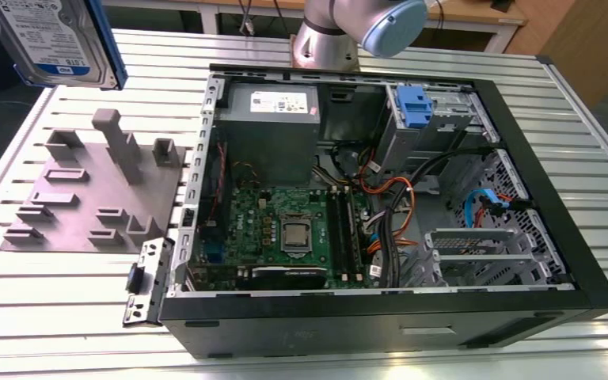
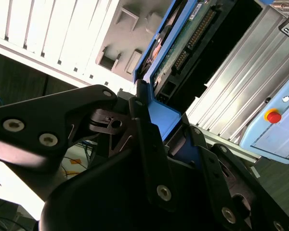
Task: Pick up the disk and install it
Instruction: 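Pick up the disk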
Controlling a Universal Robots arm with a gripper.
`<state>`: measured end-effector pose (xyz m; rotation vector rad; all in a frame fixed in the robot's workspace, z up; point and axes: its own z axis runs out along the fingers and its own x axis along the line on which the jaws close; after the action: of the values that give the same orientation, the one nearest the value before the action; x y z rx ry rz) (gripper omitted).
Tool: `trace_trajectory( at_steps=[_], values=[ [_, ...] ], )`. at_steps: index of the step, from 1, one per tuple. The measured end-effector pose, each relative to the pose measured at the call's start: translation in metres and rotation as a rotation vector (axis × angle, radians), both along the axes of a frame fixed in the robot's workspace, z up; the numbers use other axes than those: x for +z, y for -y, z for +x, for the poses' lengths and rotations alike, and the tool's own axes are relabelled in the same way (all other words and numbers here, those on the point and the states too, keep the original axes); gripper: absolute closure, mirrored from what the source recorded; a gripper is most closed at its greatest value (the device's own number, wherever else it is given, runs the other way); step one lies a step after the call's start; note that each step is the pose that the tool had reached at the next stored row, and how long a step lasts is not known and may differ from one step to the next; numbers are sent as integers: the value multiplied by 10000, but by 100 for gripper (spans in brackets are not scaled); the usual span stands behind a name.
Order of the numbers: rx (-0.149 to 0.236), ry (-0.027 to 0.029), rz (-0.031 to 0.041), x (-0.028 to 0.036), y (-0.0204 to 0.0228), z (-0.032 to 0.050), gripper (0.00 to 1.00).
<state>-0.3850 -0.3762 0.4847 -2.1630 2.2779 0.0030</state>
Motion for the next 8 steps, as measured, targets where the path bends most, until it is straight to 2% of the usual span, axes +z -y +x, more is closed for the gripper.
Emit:
trace_trajectory(
  at_steps=[8],
  values=[
    [-1,1,-20,-1,55,6,64]
  ],
)
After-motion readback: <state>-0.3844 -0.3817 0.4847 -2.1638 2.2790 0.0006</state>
